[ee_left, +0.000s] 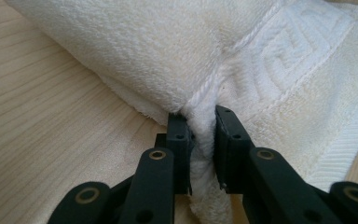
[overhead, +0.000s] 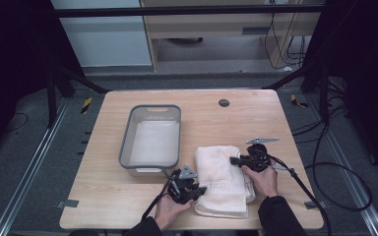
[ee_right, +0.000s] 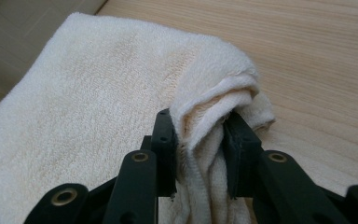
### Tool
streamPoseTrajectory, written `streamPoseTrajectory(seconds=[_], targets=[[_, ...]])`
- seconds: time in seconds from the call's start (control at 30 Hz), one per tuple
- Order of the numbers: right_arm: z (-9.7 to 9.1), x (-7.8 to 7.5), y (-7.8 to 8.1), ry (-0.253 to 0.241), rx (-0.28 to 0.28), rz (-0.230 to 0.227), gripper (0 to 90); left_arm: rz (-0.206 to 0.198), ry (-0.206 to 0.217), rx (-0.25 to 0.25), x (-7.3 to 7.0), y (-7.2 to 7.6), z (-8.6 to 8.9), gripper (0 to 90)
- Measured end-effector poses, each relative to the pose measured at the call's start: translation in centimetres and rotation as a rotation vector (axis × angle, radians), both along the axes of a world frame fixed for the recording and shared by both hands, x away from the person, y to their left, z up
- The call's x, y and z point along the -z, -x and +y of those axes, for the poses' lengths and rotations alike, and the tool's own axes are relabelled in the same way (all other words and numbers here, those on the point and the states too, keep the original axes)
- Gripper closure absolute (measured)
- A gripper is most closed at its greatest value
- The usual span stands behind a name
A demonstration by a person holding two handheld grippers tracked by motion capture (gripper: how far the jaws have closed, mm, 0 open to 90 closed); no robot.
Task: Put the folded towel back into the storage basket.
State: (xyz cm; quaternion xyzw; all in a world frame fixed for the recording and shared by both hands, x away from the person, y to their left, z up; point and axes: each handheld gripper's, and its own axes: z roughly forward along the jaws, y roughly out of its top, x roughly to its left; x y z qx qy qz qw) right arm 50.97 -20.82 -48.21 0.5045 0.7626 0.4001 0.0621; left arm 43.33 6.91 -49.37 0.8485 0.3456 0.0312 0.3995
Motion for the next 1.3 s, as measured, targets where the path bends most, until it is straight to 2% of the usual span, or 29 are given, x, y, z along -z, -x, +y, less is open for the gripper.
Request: streamPoseTrajectory(seconds=[0.37,0.43,0.8,0.97,1.07,1.3], targets=[[-0.4,-2.0,1.2,-0.030,-0.014,-0.068,70.6,-0.030,0.043,0.009,-0.8,0.5,0.4,78.3],[-0.5,-2.7,1.6,-0.038,-0.016,-0.089,70.8,-0.041,0.047,0.012,-1.1,0.6,0.5,78.3],[-0.8,-4.4,2.4,-0.060,-0.014,-0.140,71.0,-0.096,0.078,0.016,-2.5,1.1,0.8,78.5],[-0.8,-5.3,2.8,-0.065,-0.013,-0.182,71.0,-0.118,0.099,0.012,-3.4,1.3,1.0,78.4],[-0.8,-5.9,3.0,-0.075,-0.008,-0.190,70.9,-0.131,0.104,0.016,-3.8,1.4,1.1,78.5],[-0.7,-7.1,3.5,-0.072,-0.008,-0.230,71.0,-0.158,0.130,0.016,-4.8,1.6,1.3,78.6]])
